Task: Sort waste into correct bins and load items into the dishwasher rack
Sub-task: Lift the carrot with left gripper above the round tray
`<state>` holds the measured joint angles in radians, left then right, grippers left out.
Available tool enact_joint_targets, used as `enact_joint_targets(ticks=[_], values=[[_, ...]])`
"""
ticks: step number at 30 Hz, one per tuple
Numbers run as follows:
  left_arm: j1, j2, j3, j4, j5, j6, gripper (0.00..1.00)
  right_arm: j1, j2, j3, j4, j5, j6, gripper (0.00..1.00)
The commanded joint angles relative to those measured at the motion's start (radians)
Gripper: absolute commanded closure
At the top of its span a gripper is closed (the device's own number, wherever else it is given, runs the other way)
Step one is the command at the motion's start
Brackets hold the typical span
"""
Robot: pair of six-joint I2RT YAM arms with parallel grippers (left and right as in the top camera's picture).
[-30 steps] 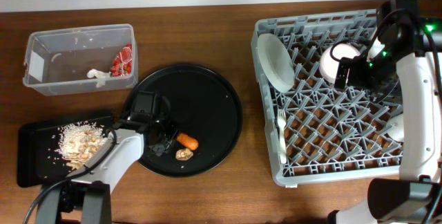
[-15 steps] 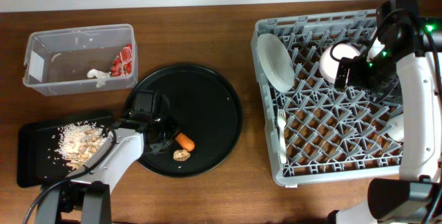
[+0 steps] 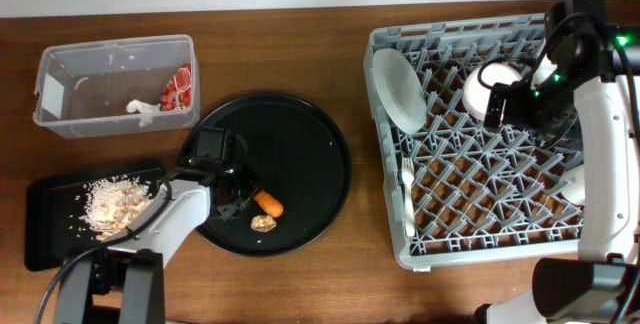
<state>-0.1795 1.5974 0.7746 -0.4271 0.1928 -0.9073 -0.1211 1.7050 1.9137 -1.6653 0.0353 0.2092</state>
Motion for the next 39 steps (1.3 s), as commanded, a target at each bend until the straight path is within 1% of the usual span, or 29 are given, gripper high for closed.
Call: enact_joint_targets(ticks=[1, 3, 7, 11, 13, 22, 23, 27, 30, 33, 38, 39], values=[[-0.002, 0.017, -0.002, 0.008, -0.034, 0.012, 0.54, -0.004, -0.01, 0.0, 0.0, -0.006, 0.005, 0.01], [-0.002, 0.02, -0.002, 0.008, -0.044, 0.012, 0.56, -0.004, -0.01, 0.0, -0.001, -0.006, 0.005, 0.01], [-0.002, 0.02, -0.002, 0.023, -0.042, 0.012, 0.63, -0.004, -0.01, 0.0, -0.003, -0.006, 0.005, 0.01], [-0.013, 0.02, -0.002, 0.046, -0.03, 0.012, 0.65, -0.004, -0.01, 0.0, -0.003, -0.006, 0.005, 0.01], [-0.026, 0.02, -0.002, 0.053, -0.029, 0.012, 0.7, -0.004, -0.01, 0.0, -0.003, -0.006, 0.005, 0.01], [-0.062, 0.022, -0.002, 0.055, -0.062, 0.012, 0.72, -0.004, -0.01, 0.0, -0.003, -0.006, 0.005, 0.01], [-0.064, 0.024, -0.002, 0.05, -0.063, 0.012, 0.76, -0.004, -0.01, 0.0, -0.003, -0.006, 0.006, 0.01], [-0.065, 0.037, -0.002, 0.031, -0.063, 0.01, 0.83, -0.004, -0.01, 0.0, -0.003, -0.006, 0.008, 0.02], [-0.065, 0.045, -0.002, 0.0, -0.063, -0.034, 0.86, -0.004, -0.01, 0.0, -0.003, -0.006, 0.008, 0.01], [-0.065, 0.051, 0.001, -0.034, -0.071, -0.043, 0.9, -0.004, -0.01, 0.0, -0.004, -0.007, 0.008, 0.01], [-0.065, 0.054, 0.04, -0.13, -0.116, -0.045, 0.92, -0.004, -0.01, 0.0, -0.003, -0.018, 0.008, 0.01], [-0.065, 0.054, 0.05, -0.142, -0.121, -0.045, 0.98, -0.004, -0.01, 0.0, -0.004, -0.017, 0.008, 0.01]])
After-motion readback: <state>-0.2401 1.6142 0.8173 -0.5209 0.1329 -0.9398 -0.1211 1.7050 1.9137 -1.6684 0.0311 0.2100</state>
